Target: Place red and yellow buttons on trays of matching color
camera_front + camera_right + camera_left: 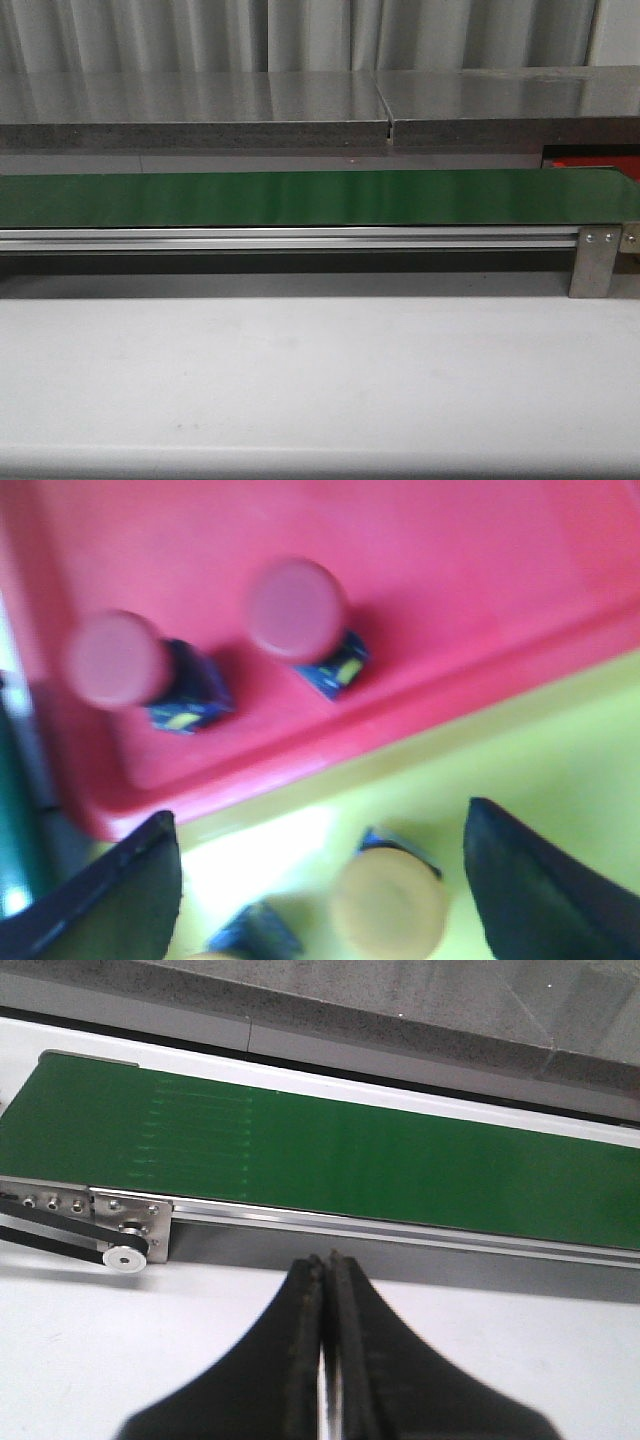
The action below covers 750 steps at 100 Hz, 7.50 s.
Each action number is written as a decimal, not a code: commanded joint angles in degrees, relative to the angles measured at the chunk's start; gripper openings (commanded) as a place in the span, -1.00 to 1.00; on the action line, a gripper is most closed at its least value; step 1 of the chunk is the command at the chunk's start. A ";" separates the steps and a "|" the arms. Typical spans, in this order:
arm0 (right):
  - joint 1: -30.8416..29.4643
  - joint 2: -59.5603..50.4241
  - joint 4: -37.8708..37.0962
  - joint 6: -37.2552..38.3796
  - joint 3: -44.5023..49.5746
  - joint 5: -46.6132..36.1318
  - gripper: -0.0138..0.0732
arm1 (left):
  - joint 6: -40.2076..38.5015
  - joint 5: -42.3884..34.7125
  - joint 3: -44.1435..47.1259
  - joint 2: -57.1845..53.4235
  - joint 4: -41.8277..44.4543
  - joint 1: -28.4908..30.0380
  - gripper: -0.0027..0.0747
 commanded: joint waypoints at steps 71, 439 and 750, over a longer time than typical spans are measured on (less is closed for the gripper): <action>20.65 -47.87 1.93 -6.52 24.60 -4.87 0.66 | -0.07 -4.03 -1.59 0.08 -1.15 -0.47 -0.98; 20.65 -65.35 1.93 -6.52 39.34 -0.79 -0.84 | 0.93 12.74 -65.16 79.67 0.77 28.90 0.78; 20.65 -65.35 1.93 -6.52 39.34 -0.79 -0.84 | -0.36 30.29 -88.18 87.00 -1.91 27.22 -0.98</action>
